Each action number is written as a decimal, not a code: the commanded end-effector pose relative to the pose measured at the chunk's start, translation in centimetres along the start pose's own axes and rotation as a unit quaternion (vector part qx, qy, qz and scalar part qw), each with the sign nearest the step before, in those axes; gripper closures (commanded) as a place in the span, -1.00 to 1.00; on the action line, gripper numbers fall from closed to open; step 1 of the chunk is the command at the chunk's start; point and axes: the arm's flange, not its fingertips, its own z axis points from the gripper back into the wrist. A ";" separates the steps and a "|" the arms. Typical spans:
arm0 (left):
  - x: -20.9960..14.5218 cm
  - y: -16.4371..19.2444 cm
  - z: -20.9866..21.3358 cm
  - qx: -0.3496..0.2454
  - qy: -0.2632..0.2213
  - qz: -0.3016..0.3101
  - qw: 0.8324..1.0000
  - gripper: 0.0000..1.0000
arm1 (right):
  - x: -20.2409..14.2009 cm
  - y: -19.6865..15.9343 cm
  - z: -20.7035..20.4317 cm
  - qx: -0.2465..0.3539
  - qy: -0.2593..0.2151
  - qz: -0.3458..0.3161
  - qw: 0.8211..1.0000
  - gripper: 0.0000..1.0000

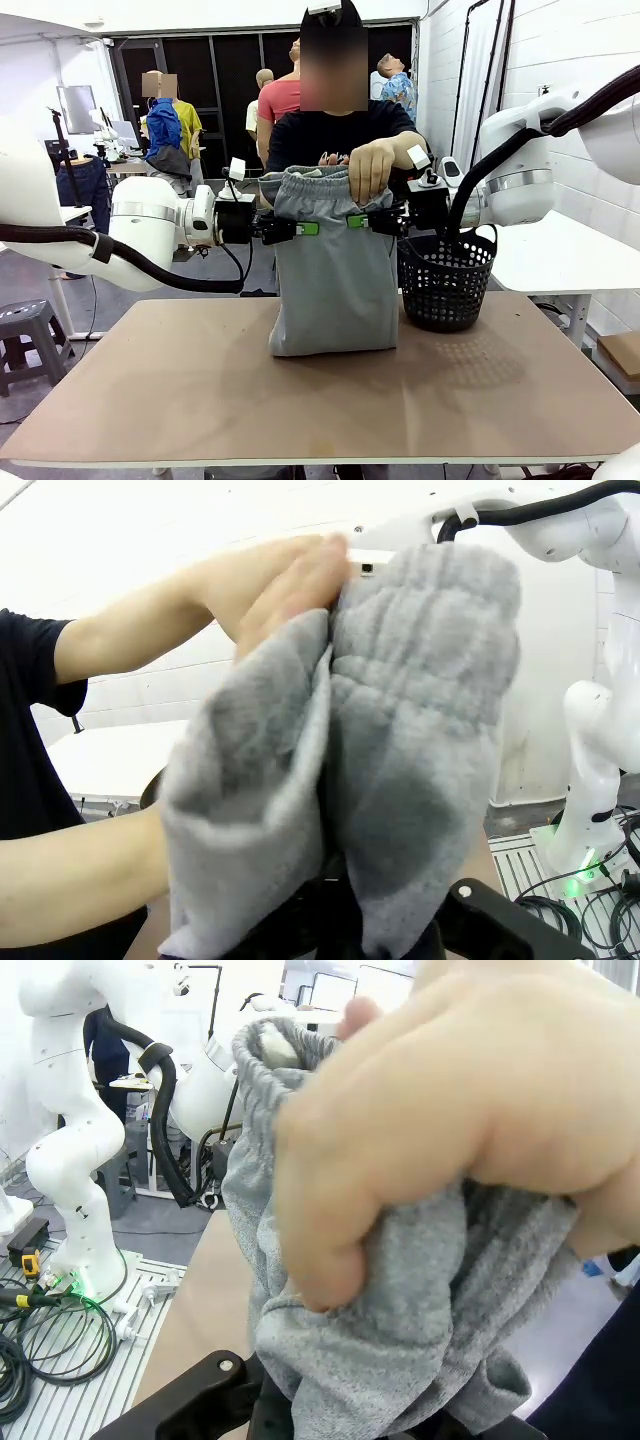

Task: Fold the training pants.
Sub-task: Release the ends of the Training pants and then grab the overlapped ends.

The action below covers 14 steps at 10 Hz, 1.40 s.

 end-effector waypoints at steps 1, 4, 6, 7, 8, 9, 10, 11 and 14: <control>0.5 -0.2 -0.1 0.006 -0.008 -0.003 1.000 1.00 | 0.2 0.4 0.2 0.000 -0.014 0.001 1.000 1.00; 0.5 -0.2 -0.1 0.006 -0.008 -0.003 1.000 1.00 | 0.2 0.4 0.2 0.000 -0.014 0.001 1.000 1.00; 0.5 -0.2 -0.1 0.006 -0.008 -0.003 1.000 1.00 | 0.2 0.4 0.2 0.000 -0.014 0.001 1.000 1.00; 0.5 -0.2 -0.1 0.006 -0.008 -0.003 1.000 1.00 | 0.2 0.4 0.2 0.000 -0.014 0.001 1.000 1.00; 0.5 -0.2 -0.1 0.006 -0.008 -0.003 1.000 1.00 | 0.2 0.4 0.2 0.000 -0.014 0.001 1.000 1.00; 0.5 -0.2 -0.1 0.006 -0.008 -0.003 1.000 1.00 | 0.2 0.4 0.2 0.000 -0.014 0.001 1.000 1.00; 0.5 -0.2 -0.1 0.006 -0.008 -0.003 1.000 1.00 | 0.2 0.4 0.2 0.000 -0.014 0.001 1.000 1.00; 0.5 -0.2 -0.1 0.006 -0.008 -0.003 1.000 1.00 | 0.2 0.4 0.2 0.000 -0.014 0.001 1.000 1.00; 0.5 -0.2 -0.1 0.006 -0.008 -0.003 1.000 1.00 | 0.2 0.4 0.2 0.000 -0.014 0.001 1.000 1.00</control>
